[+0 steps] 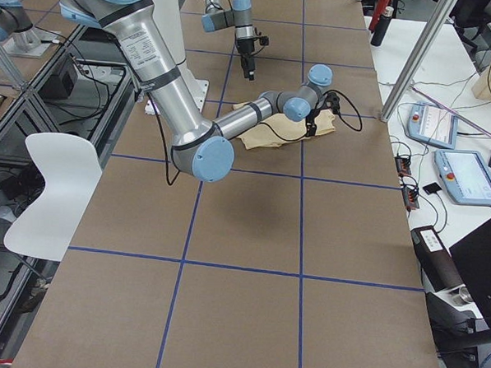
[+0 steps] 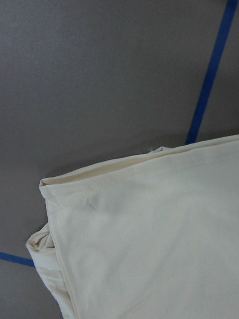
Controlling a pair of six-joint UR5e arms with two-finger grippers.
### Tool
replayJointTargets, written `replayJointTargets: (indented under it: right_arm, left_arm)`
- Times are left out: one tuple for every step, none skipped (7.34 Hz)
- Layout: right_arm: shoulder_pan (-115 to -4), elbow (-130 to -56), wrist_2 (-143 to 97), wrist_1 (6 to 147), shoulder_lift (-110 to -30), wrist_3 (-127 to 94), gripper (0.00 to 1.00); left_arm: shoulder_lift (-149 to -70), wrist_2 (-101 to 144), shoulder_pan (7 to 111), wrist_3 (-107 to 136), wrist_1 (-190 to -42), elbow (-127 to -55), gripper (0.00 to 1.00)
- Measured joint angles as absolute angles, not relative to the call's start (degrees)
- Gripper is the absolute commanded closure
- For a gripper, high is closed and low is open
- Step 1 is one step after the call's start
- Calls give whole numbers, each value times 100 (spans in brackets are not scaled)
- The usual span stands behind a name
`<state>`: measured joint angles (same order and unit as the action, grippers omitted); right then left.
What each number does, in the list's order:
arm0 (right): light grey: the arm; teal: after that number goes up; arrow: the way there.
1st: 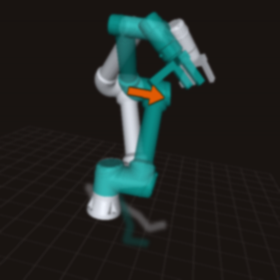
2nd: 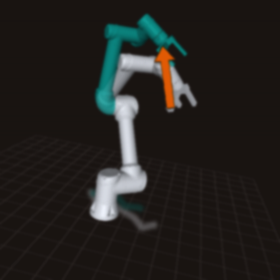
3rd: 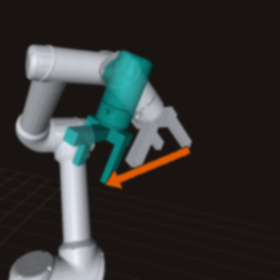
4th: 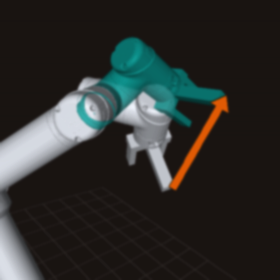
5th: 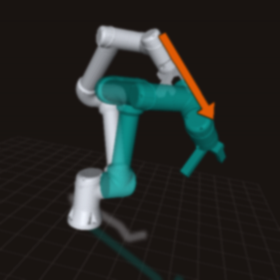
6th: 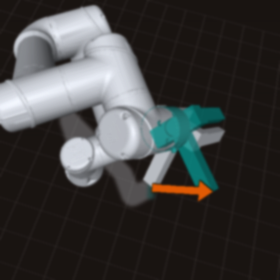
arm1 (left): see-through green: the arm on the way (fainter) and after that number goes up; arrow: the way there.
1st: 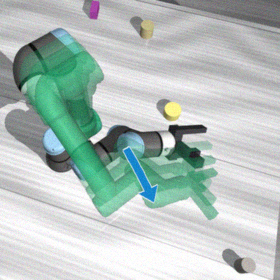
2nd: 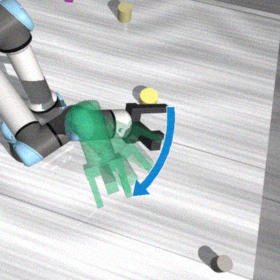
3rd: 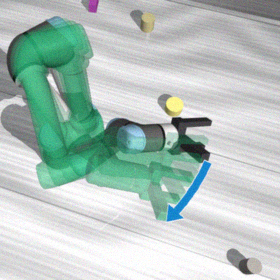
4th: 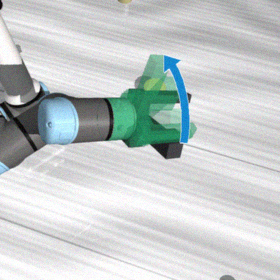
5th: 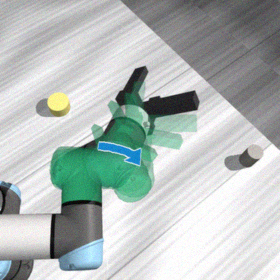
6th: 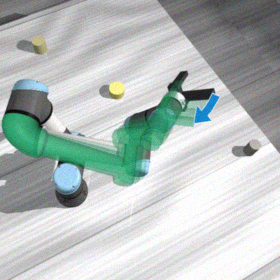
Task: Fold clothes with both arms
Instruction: 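Raise the right gripper away while the left gripper moves to the shirt's near end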
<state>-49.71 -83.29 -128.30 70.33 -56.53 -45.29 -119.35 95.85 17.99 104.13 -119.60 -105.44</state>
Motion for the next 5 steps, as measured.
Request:
replayJointTargets:
  right_arm:
    - [-5003,-8522,-12916,7037,-5802,-4568,1]
    - [-5036,-8616,-12973,7043,-5870,-4582,1]
    - [-5068,-8649,-12998,7071,-5894,-4586,1]
    - [-5098,-8661,-13010,7115,-5900,-4587,1]
    - [-5117,-8663,-13014,7144,-5897,-4588,0]
  left_arm:
    - [-12093,9523,1695,10537,-12015,-10220,1]
    - [-12270,9498,1652,10582,-12214,-9769,1]
    - [-12351,9496,1636,10558,-12488,-9433,2]
    - [-12386,9505,1628,10472,-12666,-9281,2]
    - [-12402,9522,1627,10373,-12740,-9261,2]
